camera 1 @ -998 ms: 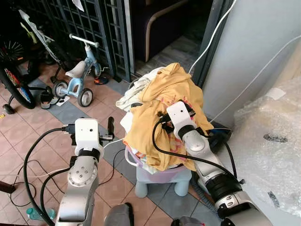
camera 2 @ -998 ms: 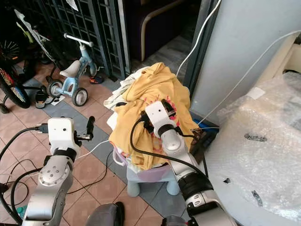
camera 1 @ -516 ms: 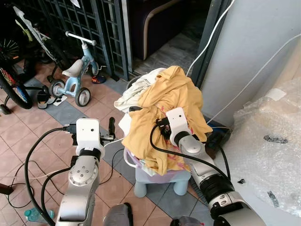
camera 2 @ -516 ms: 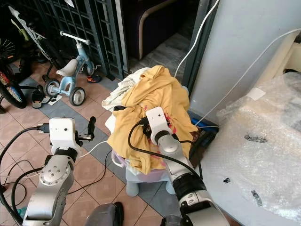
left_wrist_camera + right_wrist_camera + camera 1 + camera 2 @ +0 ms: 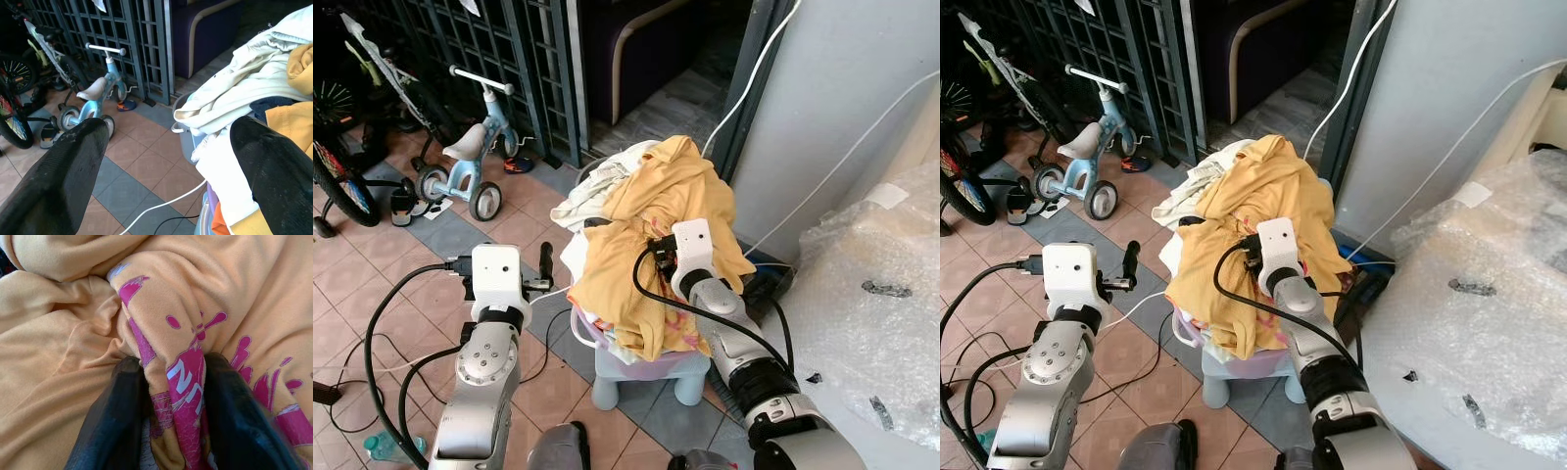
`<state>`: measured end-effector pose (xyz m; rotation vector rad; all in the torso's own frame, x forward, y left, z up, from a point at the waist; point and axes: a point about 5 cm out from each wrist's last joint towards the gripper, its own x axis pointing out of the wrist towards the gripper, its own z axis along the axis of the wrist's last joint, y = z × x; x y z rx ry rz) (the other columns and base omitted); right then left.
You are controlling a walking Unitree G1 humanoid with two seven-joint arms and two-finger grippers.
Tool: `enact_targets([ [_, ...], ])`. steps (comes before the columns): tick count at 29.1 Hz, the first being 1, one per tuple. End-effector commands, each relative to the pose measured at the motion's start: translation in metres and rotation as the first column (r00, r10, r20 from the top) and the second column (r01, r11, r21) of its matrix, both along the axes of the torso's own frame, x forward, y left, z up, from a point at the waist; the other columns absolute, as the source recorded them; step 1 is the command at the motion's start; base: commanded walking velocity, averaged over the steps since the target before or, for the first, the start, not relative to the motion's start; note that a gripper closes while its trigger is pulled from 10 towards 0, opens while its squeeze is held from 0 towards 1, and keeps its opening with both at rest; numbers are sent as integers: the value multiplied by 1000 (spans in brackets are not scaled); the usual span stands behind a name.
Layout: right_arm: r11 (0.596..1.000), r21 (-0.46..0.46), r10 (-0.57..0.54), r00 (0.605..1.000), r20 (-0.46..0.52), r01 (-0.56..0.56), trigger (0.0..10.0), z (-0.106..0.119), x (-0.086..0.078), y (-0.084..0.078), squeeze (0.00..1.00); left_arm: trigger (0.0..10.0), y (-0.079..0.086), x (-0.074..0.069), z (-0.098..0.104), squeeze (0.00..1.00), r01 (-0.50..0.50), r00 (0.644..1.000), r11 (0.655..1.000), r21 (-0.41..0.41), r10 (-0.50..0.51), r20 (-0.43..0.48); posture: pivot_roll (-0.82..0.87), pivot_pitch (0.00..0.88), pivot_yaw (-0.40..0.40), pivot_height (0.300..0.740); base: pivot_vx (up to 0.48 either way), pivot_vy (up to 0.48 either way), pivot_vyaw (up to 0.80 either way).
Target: Clothes washing
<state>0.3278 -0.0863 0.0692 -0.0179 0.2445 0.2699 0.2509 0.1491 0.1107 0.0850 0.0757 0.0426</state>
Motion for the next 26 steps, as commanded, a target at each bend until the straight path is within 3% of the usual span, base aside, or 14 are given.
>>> enact_targets([
  [1, 1000, 24, -18, 997, -72, 19, 0, -11, -4, 0, 0, 10000, 2, 2, 1, 0, 8, 1000, 1000, 18, -8, 5, 173, 68, 20, 740, 0, 0, 0],
  [6, 992, 113, -49, 998, -24, 52, 0, -1, 0, -4, 0, 10000, -1, 4, 4, 0, -3, 1000, 1000, 19, 3, 23, 211, 67, -7, 740, 0, 0, 0],
  [10, 978, 201, -73, 994, 87, 54, 0, 24, 10, -8, 0, 10000, 0, 4, 5, 0, -24, 999, 1000, 17, 23, 30, 206, 72, -18, 740, 0, 0, 0],
  [13, 975, 217, -84, 983, 163, 48, 0, 42, 15, -11, 0, 10000, 1, 5, 7, 0, -38, 999, 999, 17, 37, 38, 178, 76, -26, 740, 0, 0, 0],
  [18, 975, 220, -100, 922, 375, 17, 0, 94, 21, -20, 0, 10000, 4, 6, 6, 0, -80, 996, 996, 43, 78, 49, 117, 74, -4, 740, 0, 0, 0],
  [21, 980, 196, -109, 899, 424, 26, 0, 106, 21, -25, 0, 10000, 5, 9, 6, 0, -90, 995, 994, 67, 86, 59, 107, 72, 2, 740, 0, 0, 0],
  [22, 985, 165, -128, 867, 481, 54, 0, 120, 18, -32, 0, 10000, 1, 10, 6, 0, -98, 994, 993, 72, 94, 59, 90, 69, 10, 740, 0, 0, 0],
  [26, 980, 176, -169, 840, 515, 89, 0, 132, 14, -42, 0, 10000, -4, 10, 7, 0, -89, 994, 993, 74, 84, 67, 87, 69, 10, 740, 0, 0, 0],
])
